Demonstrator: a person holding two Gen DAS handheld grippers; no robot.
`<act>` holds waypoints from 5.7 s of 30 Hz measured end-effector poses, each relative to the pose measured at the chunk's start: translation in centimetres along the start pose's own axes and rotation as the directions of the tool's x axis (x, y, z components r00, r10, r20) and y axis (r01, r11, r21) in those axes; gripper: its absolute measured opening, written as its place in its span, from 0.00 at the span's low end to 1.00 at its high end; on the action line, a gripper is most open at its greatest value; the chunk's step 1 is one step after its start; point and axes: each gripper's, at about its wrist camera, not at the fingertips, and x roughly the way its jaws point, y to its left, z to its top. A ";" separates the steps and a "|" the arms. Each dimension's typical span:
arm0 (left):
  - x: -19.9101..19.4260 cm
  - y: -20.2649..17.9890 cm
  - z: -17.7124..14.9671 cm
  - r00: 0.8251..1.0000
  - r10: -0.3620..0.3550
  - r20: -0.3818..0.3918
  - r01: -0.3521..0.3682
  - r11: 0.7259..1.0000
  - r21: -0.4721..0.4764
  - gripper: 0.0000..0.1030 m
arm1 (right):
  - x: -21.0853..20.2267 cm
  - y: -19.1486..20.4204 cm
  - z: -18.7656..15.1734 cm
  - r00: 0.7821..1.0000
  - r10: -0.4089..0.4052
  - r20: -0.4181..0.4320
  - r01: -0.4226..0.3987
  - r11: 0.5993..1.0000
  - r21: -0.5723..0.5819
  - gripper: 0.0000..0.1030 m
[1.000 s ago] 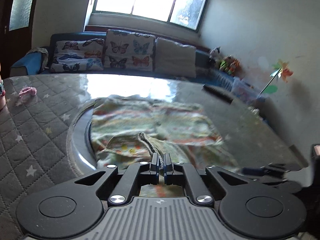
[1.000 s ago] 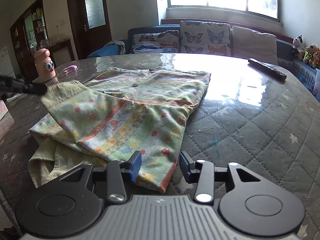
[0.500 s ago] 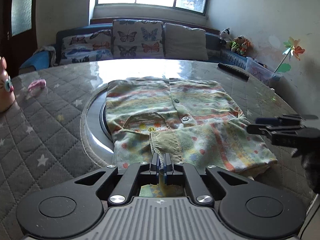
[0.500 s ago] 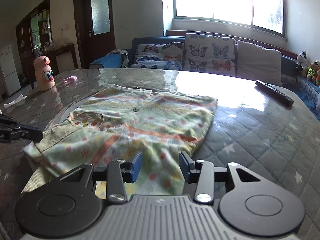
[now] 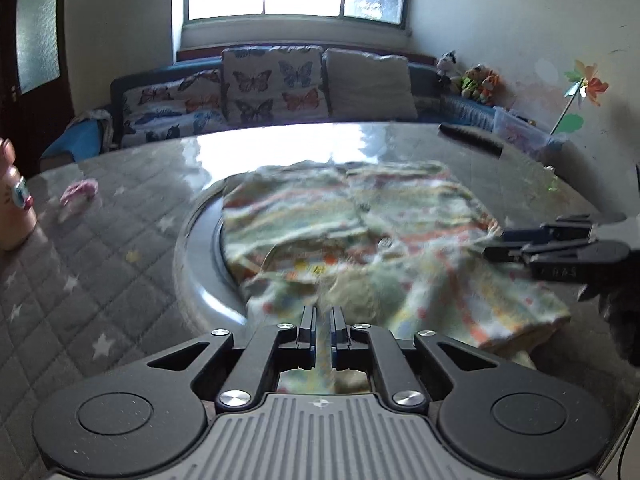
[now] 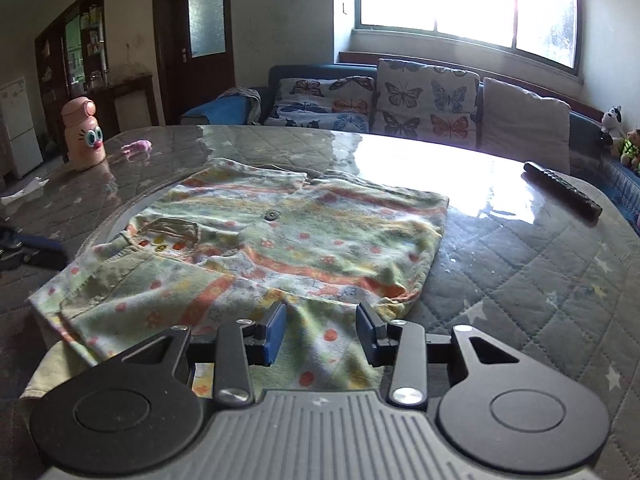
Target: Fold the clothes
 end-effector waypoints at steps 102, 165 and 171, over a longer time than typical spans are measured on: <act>-2.8 -4.2 -6.7 0.971 -0.215 0.102 0.145 0.873 0.465 0.53 | -4.0 4.3 -2.7 0.975 0.217 -0.053 -0.222 0.968 -0.117 0.25; -4.9 -1.6 -3.0 0.987 -0.153 0.045 0.123 0.910 0.395 0.09 | -12.0 4.2 3.2 0.962 0.261 0.074 -0.252 0.961 -0.116 0.08; 1.2 0.3 -0.5 0.995 -0.101 -0.017 0.101 0.939 0.328 0.09 | -5.9 2.0 7.3 0.973 0.227 0.031 -0.223 0.969 -0.107 0.08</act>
